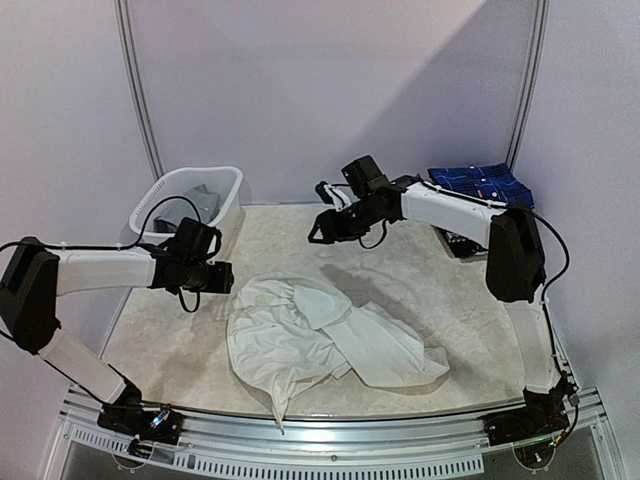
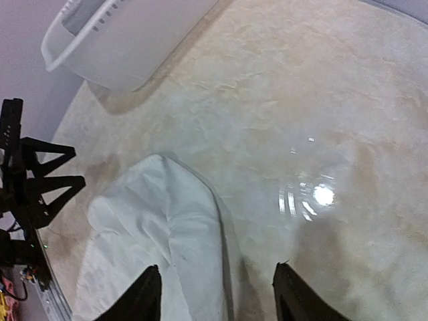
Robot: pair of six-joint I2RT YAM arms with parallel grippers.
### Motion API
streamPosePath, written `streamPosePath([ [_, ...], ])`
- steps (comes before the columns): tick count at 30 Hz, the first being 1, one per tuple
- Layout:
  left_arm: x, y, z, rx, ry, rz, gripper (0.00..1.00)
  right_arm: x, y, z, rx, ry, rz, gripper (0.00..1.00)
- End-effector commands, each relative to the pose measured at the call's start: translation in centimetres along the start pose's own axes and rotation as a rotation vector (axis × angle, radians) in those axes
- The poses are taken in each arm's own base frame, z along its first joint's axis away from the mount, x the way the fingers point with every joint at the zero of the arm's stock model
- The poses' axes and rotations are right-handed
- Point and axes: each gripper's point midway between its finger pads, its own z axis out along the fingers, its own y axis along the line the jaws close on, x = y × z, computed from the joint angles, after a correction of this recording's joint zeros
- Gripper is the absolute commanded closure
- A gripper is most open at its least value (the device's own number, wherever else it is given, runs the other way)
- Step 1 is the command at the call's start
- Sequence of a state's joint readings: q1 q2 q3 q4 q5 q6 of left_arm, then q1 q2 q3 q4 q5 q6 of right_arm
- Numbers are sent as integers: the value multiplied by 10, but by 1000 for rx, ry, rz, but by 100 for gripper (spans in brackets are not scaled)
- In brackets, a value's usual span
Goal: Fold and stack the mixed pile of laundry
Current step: Place the crumpled T-shirt at the center of the board, then pick up the crumpled T-shirt from the center of the board.
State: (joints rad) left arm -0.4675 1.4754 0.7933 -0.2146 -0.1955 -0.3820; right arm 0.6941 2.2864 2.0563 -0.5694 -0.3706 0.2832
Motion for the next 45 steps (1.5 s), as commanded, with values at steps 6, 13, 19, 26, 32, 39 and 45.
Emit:
streamPosePath([
  [6, -31, 2, -48, -153, -208, 78, 2, -10, -34, -76, 235, -98, 14, 26],
  [13, -39, -50, -72, 63, -240, 141, 3, 48, -68, -146, 468, -218, 149, 23],
  [19, -20, -154, -84, 247, -159, 358, 22, 111, -82, -192, 543, -274, 280, 24],
  [26, 13, -254, -68, 356, -74, 514, 31, 162, -77, -225, 554, -272, 320, 25],
  [32, 37, -300, -38, 350, 5, 560, 32, 186, -76, -237, 580, -249, 314, 25],
  [39, 42, -310, -6, 147, 5, 576, 39, 193, -76, -246, 585, -263, 315, 25],
  [45, 44, -305, 10, 40, -8, 612, 44, 195, -75, -244, 579, -251, 312, 25],
])
